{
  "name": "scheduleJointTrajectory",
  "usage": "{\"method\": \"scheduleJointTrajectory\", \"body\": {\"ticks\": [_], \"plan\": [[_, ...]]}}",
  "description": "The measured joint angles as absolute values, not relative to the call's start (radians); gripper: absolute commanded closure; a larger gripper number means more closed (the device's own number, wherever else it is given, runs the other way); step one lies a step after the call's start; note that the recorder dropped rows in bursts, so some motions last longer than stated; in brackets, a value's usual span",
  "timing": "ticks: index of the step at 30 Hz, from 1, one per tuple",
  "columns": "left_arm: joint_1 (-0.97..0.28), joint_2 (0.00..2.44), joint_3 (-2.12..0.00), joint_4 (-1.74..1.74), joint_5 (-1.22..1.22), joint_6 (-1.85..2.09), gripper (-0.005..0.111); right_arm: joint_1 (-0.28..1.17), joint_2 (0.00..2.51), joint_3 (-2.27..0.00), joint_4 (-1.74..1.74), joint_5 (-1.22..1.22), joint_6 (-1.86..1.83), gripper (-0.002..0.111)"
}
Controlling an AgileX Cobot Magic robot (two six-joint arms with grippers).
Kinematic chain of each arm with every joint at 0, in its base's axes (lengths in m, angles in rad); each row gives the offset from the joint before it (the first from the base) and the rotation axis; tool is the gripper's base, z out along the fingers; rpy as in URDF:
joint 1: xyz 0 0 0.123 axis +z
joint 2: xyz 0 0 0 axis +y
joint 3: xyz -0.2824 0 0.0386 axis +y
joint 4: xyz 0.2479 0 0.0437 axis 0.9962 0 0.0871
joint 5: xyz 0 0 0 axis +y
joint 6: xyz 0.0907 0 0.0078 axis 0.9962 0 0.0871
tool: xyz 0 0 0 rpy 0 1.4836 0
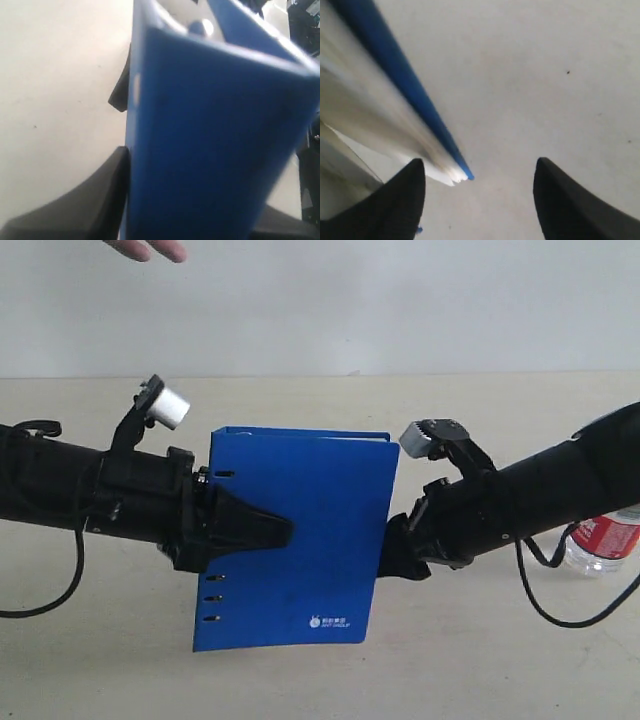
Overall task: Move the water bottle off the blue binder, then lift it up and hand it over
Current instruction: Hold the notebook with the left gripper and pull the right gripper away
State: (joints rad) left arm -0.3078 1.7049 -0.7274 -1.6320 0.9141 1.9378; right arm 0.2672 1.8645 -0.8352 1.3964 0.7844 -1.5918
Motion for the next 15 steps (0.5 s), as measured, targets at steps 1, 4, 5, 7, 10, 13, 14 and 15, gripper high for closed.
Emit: {"method": "scheduleJointTrajectory", "body": {"ticks": [1,4,5,7,10,13,14,15], "plan": [[-0.31,1.691,-0.713,-1.632,0.908,1.936,0.102,0.269,1.853,-0.835,1.358,0.791,-1.57,0.05],[-0.315,1.65,-0.671,-1.625,0.889,1.936,0.102,0.277,1.81,-0.835,1.25,0.822,-1.501,0.05],[-0.318,1.629,-0.658,-1.625,0.887,1.936,0.102,0.279,1.794,-0.835,1.217,0.83,-1.476,0.05],[-0.321,1.59,-0.637,-1.623,0.874,1.933,0.102,0.28,1.768,-0.835,1.181,0.849,-1.438,0.05],[-0.321,1.519,-0.598,-1.64,0.851,1.92,0.102,0.28,1.731,-0.837,1.153,0.88,-1.399,0.05],[-0.321,1.445,-0.548,-1.684,0.828,1.917,0.102,0.28,1.701,-0.837,1.13,0.903,-1.358,0.05],[-0.321,1.42,-0.53,-1.694,0.811,1.914,0.102,0.28,1.693,-0.837,1.123,0.913,-1.344,0.05],[-0.321,1.397,-0.518,-1.698,0.78,1.912,0.102,0.281,1.686,-0.837,1.115,0.923,-1.33,0.05]]}}
